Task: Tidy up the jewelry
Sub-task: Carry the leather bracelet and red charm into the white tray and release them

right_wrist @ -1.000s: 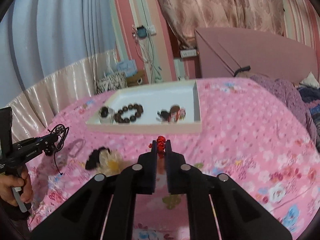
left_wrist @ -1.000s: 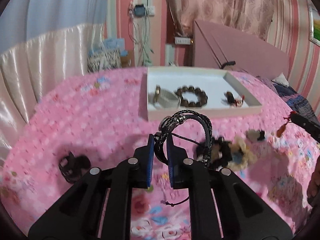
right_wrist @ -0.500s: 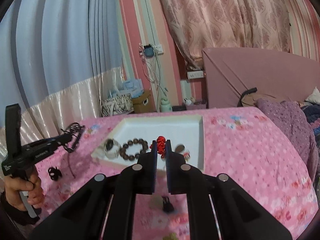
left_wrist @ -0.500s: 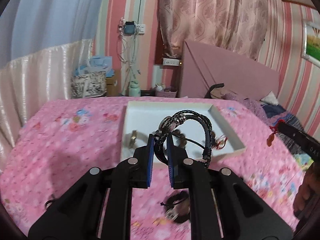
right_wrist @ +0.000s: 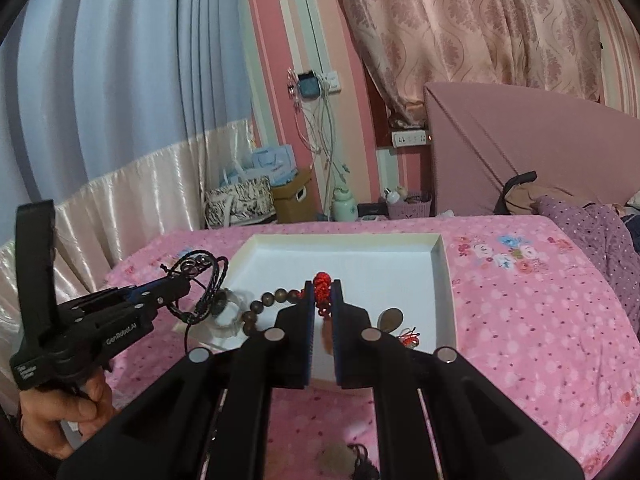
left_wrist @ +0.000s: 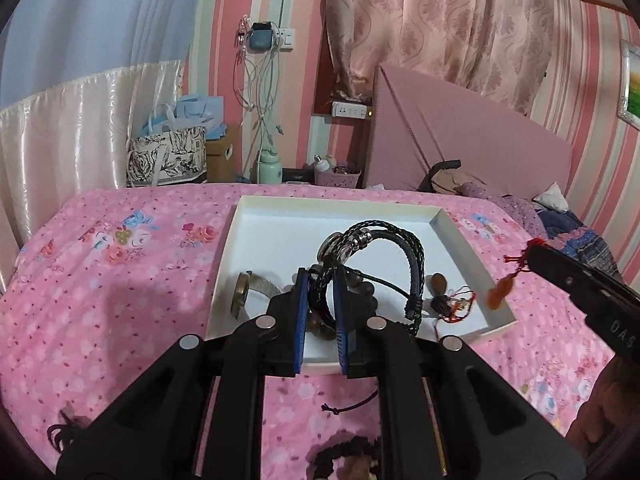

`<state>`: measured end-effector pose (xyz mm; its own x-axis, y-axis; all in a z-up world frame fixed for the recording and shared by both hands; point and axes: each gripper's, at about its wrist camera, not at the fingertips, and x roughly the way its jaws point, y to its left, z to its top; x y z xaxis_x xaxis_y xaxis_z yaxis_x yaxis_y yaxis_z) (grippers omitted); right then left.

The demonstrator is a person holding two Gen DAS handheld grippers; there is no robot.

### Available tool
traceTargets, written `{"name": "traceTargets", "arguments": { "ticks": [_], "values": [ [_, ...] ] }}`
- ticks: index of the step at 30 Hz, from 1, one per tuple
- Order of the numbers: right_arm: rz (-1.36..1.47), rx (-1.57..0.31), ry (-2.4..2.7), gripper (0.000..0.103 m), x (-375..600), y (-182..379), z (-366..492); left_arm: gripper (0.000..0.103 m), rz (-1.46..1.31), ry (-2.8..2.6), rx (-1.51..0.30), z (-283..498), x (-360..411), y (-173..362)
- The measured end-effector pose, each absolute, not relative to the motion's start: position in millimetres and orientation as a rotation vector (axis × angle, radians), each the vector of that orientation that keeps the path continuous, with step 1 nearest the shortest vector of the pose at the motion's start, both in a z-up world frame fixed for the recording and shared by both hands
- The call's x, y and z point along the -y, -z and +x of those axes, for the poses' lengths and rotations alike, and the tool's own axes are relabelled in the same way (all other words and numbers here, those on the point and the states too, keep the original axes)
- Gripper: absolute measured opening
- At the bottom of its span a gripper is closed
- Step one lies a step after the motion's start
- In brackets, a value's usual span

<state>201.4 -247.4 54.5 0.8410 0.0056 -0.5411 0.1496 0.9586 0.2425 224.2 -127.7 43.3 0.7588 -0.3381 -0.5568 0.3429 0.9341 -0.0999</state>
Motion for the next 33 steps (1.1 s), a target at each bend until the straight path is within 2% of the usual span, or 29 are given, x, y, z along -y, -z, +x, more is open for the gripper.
{"name": "traceTargets", "arguments": {
  "ticks": [10,21,27,33],
  "values": [
    [0.26,-0.657,0.086,0.007,240,-9,239,0.011,0.055,0.337,-0.627,251,142,-11],
    [0.25,-0.731,0.063,0.007,233,21,252,0.011,-0.007,0.336,-0.582,261,134,-4],
    [0.237,-0.75,0.056,0.007,230,27,255,0.011,0.025,0.332,-0.694,277,145,16],
    [0.229,-0.776,0.058,0.007,230,32,260,0.014,0.098,0.34,-0.725,280,161,29]
  ]
}}
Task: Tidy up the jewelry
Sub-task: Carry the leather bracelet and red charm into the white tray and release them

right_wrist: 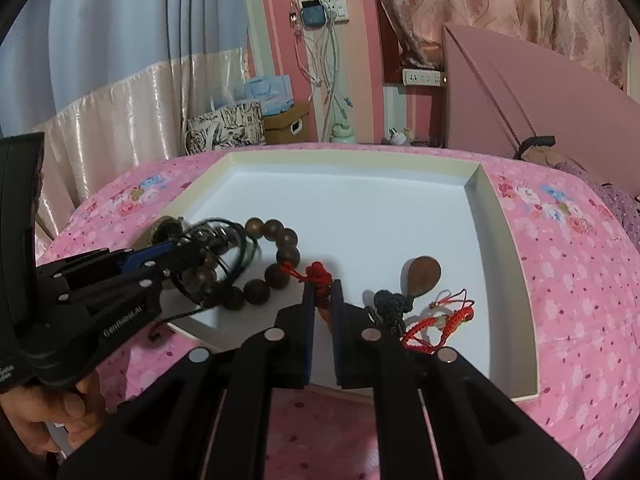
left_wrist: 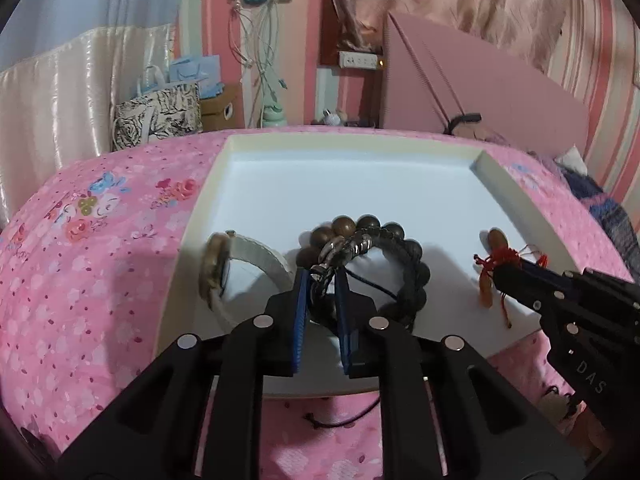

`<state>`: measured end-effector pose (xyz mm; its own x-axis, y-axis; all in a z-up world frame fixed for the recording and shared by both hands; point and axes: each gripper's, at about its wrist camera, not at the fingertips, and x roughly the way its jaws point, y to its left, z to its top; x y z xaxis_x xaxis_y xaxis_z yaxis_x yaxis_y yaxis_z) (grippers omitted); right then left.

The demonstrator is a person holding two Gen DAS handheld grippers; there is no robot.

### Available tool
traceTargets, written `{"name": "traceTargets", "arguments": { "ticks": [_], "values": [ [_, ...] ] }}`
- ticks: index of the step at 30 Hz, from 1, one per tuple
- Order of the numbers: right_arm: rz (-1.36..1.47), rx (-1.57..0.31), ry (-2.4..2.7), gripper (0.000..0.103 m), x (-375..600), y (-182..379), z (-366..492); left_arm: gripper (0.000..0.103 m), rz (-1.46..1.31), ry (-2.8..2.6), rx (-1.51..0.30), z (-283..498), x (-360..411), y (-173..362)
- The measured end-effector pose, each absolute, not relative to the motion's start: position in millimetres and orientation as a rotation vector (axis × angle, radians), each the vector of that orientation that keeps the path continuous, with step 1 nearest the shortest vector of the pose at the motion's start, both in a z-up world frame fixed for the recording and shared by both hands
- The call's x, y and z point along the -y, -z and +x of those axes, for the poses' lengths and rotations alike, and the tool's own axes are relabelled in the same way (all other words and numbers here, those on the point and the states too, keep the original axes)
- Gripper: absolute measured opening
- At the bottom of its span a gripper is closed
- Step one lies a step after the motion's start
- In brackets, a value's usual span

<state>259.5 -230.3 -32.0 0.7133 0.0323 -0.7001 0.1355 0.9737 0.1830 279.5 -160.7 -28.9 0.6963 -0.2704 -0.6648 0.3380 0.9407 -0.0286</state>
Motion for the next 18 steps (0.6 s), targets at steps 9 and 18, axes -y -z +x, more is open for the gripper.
{"name": "traceTargets", "arguments": {
  "ticks": [9,18],
  "values": [
    [0.234,-0.774,0.057,0.011,229,33,258,0.044,0.069,0.346,-0.721,280,156,27],
    [0.284,-0.665,0.097,0.039,250,3,237,0.058,0.019,0.303,-0.642,268,132,-7]
  ]
}}
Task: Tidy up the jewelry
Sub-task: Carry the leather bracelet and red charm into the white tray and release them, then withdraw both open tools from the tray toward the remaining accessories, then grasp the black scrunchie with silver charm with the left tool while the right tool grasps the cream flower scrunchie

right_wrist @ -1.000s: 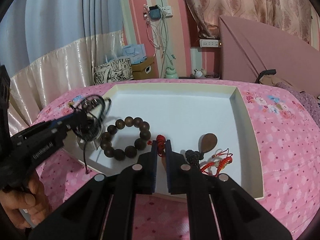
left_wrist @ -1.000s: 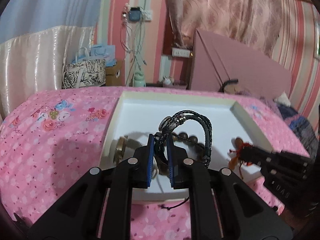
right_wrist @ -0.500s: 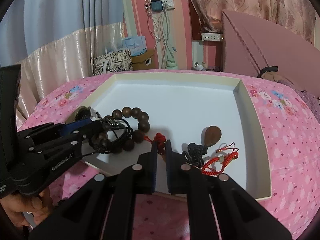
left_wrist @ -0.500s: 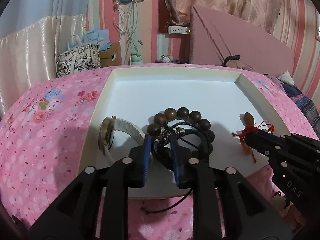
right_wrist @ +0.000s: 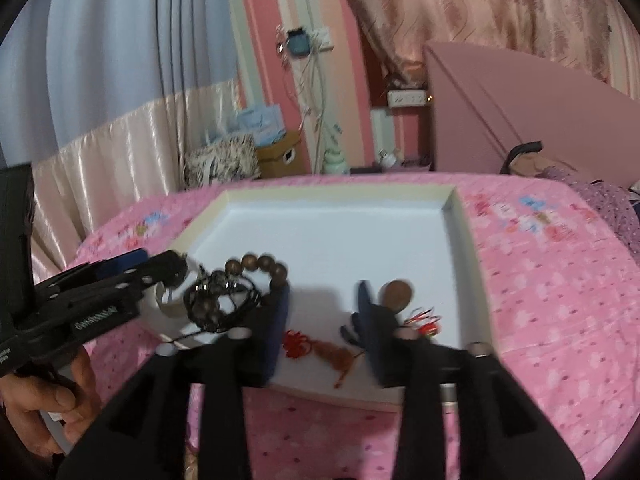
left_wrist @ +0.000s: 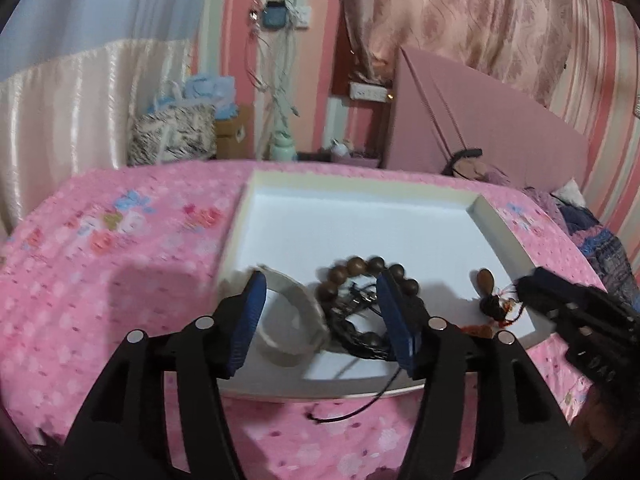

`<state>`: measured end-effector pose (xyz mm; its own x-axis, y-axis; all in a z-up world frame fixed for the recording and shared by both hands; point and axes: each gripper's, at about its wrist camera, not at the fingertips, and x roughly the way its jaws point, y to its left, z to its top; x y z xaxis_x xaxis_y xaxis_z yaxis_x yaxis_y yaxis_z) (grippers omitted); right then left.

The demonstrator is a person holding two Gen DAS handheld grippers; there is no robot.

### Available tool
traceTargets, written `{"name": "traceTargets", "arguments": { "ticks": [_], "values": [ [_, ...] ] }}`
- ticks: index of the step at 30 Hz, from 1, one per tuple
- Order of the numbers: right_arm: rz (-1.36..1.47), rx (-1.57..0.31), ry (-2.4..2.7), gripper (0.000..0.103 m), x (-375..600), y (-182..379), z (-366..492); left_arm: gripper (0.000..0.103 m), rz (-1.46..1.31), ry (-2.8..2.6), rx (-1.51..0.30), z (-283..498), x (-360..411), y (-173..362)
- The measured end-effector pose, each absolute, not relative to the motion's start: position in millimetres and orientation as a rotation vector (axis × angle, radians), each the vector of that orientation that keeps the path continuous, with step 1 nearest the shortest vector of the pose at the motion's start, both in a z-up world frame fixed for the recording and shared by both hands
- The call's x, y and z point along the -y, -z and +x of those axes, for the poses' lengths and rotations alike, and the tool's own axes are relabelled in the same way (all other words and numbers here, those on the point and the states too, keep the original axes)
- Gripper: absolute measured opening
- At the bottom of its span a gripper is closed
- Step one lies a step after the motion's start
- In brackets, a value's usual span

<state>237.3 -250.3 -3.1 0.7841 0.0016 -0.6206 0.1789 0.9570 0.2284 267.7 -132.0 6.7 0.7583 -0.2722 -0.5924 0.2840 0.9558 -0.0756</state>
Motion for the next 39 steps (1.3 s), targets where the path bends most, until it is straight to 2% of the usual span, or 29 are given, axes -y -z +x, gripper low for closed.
{"name": "traceTargets", "arguments": {
  "ticks": [8,12,19,22,31,39],
  "values": [
    [0.223,-0.652,0.174,0.039,271,-25,187,0.059,0.063,0.22,-0.643,234,92,-27],
    [0.195,-0.681,0.207,0.039,274,-18,142,0.062,0.127,0.227,-0.626,192,71,-18],
    [0.205,-0.732,0.215,0.039,259,6,84,0.063,0.066,0.265,-0.668,134,50,1],
    [0.2,-0.759,0.242,0.039,255,19,77,0.066,0.088,0.308,-0.659,114,60,11],
    [0.165,-0.746,0.264,0.042,251,16,71,0.066,0.126,0.372,-0.698,104,85,24],
    [0.267,-0.738,0.166,0.042,239,12,83,0.066,0.135,0.386,-0.703,103,97,29]
  ]
}}
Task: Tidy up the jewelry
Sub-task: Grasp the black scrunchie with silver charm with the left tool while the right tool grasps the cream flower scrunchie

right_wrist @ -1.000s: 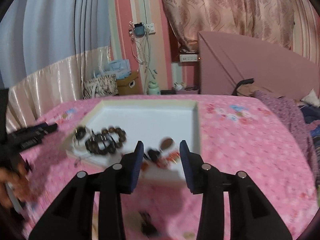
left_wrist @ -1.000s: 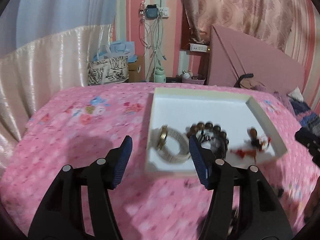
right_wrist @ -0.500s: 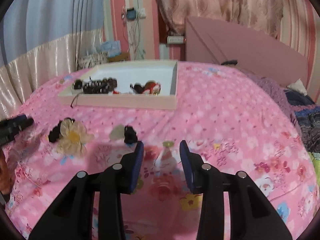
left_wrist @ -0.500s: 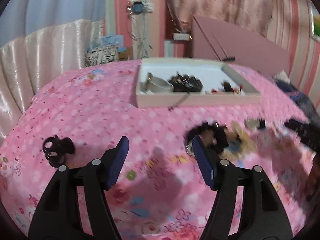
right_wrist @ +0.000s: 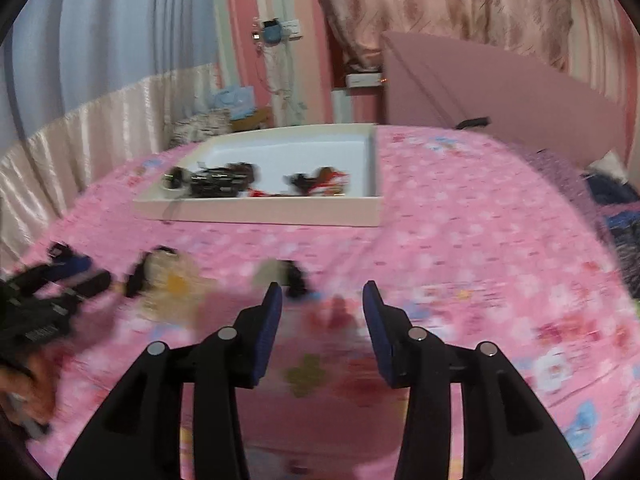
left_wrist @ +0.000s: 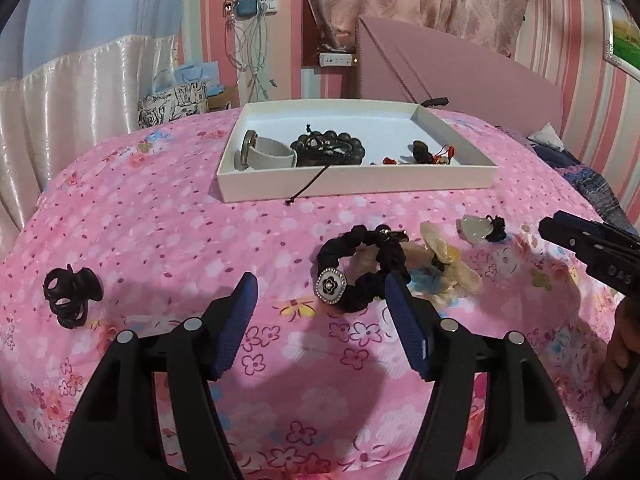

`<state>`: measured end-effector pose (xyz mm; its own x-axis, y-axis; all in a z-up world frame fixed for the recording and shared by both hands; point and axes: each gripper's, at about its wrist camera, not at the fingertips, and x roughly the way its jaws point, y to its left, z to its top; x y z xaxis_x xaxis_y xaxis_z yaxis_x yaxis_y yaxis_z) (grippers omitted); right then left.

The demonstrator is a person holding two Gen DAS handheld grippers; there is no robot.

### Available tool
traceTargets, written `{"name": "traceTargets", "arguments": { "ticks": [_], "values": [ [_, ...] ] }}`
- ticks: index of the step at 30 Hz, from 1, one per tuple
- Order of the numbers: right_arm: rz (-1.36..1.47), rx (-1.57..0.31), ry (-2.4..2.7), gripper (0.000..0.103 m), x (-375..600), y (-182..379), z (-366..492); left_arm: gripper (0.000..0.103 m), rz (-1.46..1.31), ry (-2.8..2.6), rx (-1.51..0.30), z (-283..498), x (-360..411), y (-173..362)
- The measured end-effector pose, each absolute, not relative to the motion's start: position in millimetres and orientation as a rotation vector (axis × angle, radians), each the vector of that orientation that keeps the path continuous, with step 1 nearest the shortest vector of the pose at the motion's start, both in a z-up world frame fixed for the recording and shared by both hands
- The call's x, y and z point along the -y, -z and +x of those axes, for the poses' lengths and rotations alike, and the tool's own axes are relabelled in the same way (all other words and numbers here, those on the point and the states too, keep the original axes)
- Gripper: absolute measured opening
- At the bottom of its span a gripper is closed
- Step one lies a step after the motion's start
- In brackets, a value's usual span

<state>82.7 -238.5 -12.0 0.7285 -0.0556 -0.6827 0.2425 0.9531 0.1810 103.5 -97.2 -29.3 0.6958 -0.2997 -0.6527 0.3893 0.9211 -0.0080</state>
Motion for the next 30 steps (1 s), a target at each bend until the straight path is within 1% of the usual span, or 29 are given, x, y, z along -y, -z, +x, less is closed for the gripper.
{"name": "traceTargets", "arguments": {
  "ticks": [9,19,20,21,23,24,30],
  "values": [
    [0.239,-0.777,-0.009,0.042,169,16,115,0.066,0.114,0.351,-0.709,107,82,27],
    [0.222,-0.869,-0.009,0.041,157,33,142,0.067,0.12,0.373,-0.724,110,85,31],
    [0.223,-0.883,-0.012,0.039,157,36,145,0.067,0.122,0.377,-0.726,110,87,31],
    [0.227,-0.902,-0.016,0.028,158,39,147,0.067,0.125,0.382,-0.729,110,89,31],
    [0.234,-0.917,-0.014,0.021,159,41,149,0.067,0.131,0.387,-0.729,110,93,31],
    [0.228,-0.914,-0.009,0.019,160,40,148,0.067,0.136,0.392,-0.73,110,95,31],
    [0.198,-0.863,0.072,0.019,180,25,136,0.067,0.163,0.43,-0.735,108,113,31]
  ]
}}
